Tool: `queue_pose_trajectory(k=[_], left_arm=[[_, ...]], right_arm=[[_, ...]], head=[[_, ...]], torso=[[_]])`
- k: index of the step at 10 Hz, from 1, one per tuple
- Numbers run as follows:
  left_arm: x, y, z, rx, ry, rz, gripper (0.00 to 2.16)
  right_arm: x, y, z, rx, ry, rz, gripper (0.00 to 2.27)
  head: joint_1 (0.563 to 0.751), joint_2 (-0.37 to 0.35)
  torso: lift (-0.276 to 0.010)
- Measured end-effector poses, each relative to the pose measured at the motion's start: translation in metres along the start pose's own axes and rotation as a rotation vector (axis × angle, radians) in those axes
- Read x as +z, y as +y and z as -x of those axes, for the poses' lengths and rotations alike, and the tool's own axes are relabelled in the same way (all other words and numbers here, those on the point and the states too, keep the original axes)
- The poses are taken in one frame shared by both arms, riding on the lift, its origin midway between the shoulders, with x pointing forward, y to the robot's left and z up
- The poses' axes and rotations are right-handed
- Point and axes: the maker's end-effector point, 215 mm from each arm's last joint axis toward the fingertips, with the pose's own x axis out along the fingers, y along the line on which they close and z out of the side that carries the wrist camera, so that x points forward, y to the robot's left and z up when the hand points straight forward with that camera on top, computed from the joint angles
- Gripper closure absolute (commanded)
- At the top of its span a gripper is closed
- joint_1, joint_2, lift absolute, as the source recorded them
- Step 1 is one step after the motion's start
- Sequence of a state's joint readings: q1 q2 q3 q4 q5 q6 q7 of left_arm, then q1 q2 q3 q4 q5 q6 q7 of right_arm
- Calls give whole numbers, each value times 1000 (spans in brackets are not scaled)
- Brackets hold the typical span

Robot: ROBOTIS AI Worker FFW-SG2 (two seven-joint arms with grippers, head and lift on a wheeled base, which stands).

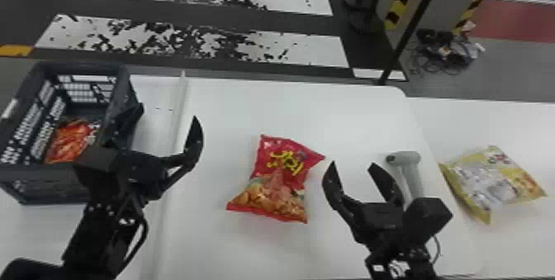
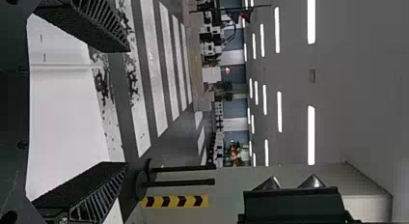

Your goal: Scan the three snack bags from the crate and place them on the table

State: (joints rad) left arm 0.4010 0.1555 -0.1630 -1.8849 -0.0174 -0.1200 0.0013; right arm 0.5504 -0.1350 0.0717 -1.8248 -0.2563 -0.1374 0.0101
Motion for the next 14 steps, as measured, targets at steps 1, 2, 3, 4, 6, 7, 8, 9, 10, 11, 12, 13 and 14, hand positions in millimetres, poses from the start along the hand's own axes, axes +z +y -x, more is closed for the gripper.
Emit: queue_pose_trajectory(k=[1, 2, 3, 4, 6, 7, 8, 9, 10, 11, 12, 13, 14], left_arm=[[-1, 15, 16, 20, -19, 8, 36], [-2, 25, 30, 40, -34, 18, 36], [-2, 29, 41, 50, -45, 27, 36], [-5, 32, 48, 58, -42, 35, 36], [-13, 33, 54, 64, -26, 44, 39], [-15, 32, 55, 63, -22, 47, 39], [-15, 30, 55, 63, -21, 50, 39], [-16, 29, 55, 61, -19, 52, 39], [-16, 28, 55, 60, -17, 53, 39], [-16, 27, 55, 58, -16, 53, 39], [-17, 26, 55, 57, -13, 53, 39], [-18, 25, 54, 56, -8, 54, 39], [-20, 24, 54, 55, -3, 54, 39]], right_arm=[[-13, 4, -1, 23, 52, -21, 90], [-27, 8, -2, 49, 118, -53, 90], [-39, 10, -1, 69, 180, -91, 93], [-52, 12, 0, 95, 246, -138, 93], [-75, 24, 5, 187, 385, -279, 97], [-83, 32, 10, 238, 443, -368, 97], [-87, 38, 13, 274, 485, -437, 97], [-91, 44, 16, 301, 519, -489, 97], [-96, 49, 18, 322, 551, -524, 97], [-102, 53, 20, 339, 580, -547, 97], [-107, 57, 20, 353, 603, -570, 97], [-113, 62, 20, 370, 628, -595, 97], [-118, 67, 20, 384, 650, -620, 154]], head=[[695, -48], [695, -32], [695, -13], [695, 0], [695, 20], [695, 35], [695, 45], [695, 53], [695, 60], [695, 63], [695, 71], [695, 78], [695, 86]], torso=[[-62], [-62], [-62], [-62], [-62], [-62], [-62], [-62], [-62], [-62], [-62], [-62], [-62]])
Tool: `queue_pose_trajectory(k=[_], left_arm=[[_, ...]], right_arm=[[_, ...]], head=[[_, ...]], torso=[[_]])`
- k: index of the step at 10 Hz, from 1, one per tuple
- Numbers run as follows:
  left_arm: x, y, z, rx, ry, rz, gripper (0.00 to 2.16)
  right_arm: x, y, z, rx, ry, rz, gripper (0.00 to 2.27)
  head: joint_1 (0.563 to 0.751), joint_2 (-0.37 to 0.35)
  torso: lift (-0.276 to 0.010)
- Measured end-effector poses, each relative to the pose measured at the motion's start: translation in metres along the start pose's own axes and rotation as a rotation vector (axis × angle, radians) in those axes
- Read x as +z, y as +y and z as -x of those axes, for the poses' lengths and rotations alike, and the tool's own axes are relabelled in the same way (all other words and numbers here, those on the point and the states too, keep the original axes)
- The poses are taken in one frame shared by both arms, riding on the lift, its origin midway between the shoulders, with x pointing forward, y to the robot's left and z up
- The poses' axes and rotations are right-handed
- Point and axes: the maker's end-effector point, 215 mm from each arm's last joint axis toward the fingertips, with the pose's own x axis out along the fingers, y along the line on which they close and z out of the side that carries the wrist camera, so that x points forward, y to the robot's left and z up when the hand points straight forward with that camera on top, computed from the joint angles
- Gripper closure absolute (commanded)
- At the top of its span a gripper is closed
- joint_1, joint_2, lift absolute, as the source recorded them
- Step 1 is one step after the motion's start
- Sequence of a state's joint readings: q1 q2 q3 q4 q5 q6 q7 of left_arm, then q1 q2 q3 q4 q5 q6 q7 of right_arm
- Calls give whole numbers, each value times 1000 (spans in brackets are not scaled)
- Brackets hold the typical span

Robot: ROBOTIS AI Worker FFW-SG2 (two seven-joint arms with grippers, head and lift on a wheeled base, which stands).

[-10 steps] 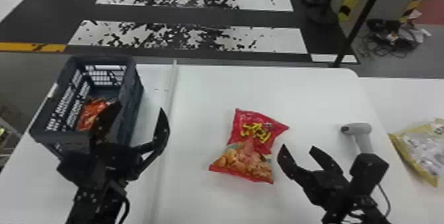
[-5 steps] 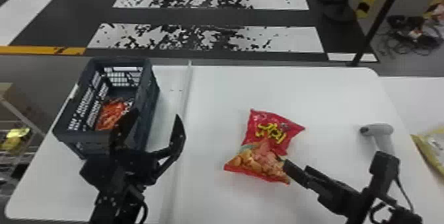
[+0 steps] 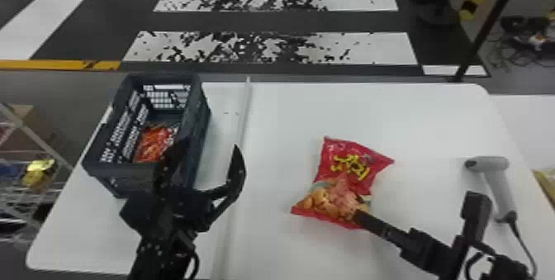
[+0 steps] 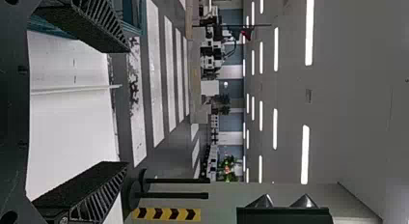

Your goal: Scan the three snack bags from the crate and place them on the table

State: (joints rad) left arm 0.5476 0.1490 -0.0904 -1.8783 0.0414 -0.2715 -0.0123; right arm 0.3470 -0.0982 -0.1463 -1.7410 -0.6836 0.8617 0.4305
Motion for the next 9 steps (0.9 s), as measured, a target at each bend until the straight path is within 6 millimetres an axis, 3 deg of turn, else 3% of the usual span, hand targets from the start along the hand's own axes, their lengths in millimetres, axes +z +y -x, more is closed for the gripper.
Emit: queue_pose_trajectory(k=[1, 2, 3, 4, 6, 9], left_arm=[[-1, 0, 0, 0, 3, 0, 39], [-1, -1, 0, -2, 4, 1, 39], [-2, -2, 0, -5, 5, 1, 39], [-4, -2, -1, -6, 8, 2, 39], [-8, -1, 0, -5, 15, 3, 39], [-8, -1, -1, -6, 15, 2, 39]], right_arm=[[-2, 2, -3, 15, 12, -16, 353], [-6, 5, -6, 34, 31, -35, 883], [-7, 6, -9, 50, 43, -50, 2074], [-6, 5, -11, 51, 46, -57, 2260], [4, 1, -9, 45, 19, -52, 2260], [45, 3, 7, 7, -44, 51, 2260]], head=[[695, 93], [695, 97], [695, 104], [695, 104], [695, 96], [695, 59]], torso=[[-62], [-62], [-62], [-62], [-62], [-62]])
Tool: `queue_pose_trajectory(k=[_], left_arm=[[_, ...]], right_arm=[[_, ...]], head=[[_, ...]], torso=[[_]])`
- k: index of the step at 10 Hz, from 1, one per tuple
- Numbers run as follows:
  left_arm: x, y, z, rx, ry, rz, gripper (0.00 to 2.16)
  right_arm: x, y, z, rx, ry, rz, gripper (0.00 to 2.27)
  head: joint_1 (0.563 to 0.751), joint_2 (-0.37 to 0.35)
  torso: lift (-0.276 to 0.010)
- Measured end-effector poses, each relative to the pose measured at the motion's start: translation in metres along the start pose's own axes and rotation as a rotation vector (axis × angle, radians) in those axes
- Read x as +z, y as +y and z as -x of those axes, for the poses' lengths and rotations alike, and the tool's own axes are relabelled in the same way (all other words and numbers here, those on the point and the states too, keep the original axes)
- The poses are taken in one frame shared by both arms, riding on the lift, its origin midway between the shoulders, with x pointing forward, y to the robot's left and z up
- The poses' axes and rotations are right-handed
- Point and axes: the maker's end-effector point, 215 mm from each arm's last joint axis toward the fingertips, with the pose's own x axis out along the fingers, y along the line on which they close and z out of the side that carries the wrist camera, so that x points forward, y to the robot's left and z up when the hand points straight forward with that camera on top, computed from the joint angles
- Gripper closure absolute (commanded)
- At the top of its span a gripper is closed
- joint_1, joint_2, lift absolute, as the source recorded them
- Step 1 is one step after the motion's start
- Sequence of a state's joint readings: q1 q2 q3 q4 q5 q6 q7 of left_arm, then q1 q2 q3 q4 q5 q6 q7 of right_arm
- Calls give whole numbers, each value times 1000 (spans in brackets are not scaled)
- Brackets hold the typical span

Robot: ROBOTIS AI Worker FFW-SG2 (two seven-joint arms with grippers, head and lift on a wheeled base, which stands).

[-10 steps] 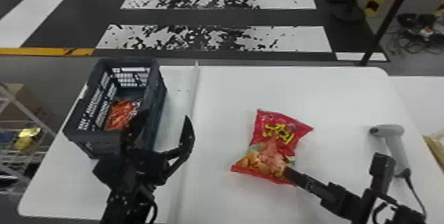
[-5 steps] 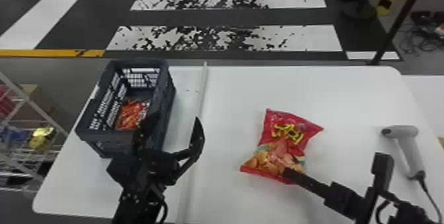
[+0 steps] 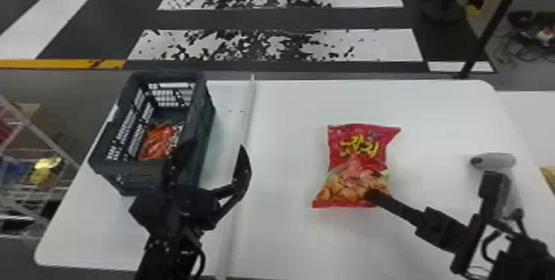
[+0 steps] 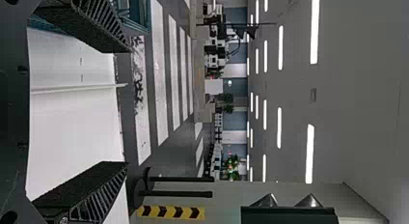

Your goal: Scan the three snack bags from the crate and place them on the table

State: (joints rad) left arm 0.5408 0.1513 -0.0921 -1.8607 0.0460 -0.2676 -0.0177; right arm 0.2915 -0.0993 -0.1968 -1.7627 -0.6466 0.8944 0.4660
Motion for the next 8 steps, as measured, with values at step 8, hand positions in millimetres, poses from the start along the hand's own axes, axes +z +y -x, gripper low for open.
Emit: queue_pose_trajectory(k=[8], left_arm=[[-4, 0, -2, -2, 11, -1, 39]], right_arm=[[110, -5, 54, -674, 0, 1014, 2260]], head=[[695, -62]], torso=[[-62]])
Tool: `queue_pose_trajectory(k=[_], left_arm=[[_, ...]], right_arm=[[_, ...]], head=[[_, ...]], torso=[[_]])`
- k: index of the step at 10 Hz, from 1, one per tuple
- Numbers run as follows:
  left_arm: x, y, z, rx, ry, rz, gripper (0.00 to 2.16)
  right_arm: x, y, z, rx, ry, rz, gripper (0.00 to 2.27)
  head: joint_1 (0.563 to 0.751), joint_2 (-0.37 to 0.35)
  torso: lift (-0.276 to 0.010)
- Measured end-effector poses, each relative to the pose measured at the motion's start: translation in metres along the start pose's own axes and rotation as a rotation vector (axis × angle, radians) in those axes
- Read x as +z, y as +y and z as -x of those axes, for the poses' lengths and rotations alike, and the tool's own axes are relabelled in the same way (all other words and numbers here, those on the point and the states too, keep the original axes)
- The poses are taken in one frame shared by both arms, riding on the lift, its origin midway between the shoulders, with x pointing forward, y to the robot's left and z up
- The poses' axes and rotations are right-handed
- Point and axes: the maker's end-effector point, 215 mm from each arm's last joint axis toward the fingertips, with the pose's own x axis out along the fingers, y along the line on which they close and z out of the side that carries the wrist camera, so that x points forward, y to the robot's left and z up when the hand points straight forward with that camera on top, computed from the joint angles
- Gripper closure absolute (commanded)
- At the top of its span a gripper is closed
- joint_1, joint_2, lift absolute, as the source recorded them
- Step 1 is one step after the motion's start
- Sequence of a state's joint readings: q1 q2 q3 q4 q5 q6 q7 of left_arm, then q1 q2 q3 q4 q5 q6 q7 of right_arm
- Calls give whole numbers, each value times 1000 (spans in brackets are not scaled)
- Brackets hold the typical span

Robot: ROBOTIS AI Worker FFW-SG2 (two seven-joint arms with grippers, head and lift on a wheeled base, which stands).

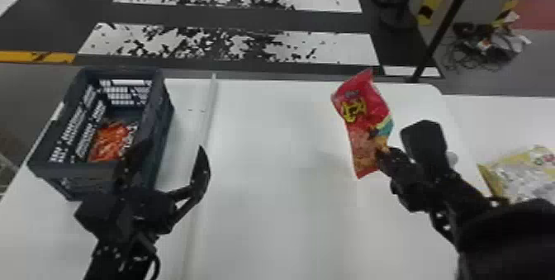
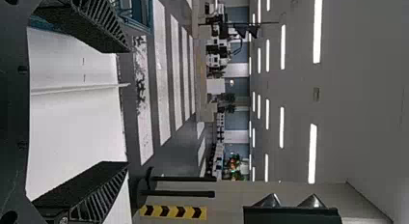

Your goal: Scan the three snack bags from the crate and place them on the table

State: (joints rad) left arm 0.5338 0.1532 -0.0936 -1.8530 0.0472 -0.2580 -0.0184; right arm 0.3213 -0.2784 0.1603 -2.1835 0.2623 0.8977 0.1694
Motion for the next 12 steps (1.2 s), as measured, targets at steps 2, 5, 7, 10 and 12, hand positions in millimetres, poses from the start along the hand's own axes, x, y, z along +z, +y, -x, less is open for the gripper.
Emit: queue_pose_trajectory(k=[2, 5, 7, 10, 12], left_arm=[[-1, 1, 0, -1, 2, -1, 39], [-4, 2, -1, -2, 5, 2, 39], [-4, 1, -2, -6, 7, 2, 39], [-5, 1, -2, -8, 7, 3, 39], [-4, 0, -2, -10, 6, 5, 39]], right_arm=[[-14, 6, -4, -173, 39, 342, 2260], [-58, 30, -1, -339, 165, 811, 1730], [-81, 61, 1, -277, 209, 904, -2], [-87, 90, 19, -138, 241, 753, 53], [-87, 114, 31, 54, 273, 527, 53]], head=[[695, -65], [695, -65], [695, -42], [695, -13], [695, 16]], torso=[[-62], [-62], [-62], [-62], [-62]])
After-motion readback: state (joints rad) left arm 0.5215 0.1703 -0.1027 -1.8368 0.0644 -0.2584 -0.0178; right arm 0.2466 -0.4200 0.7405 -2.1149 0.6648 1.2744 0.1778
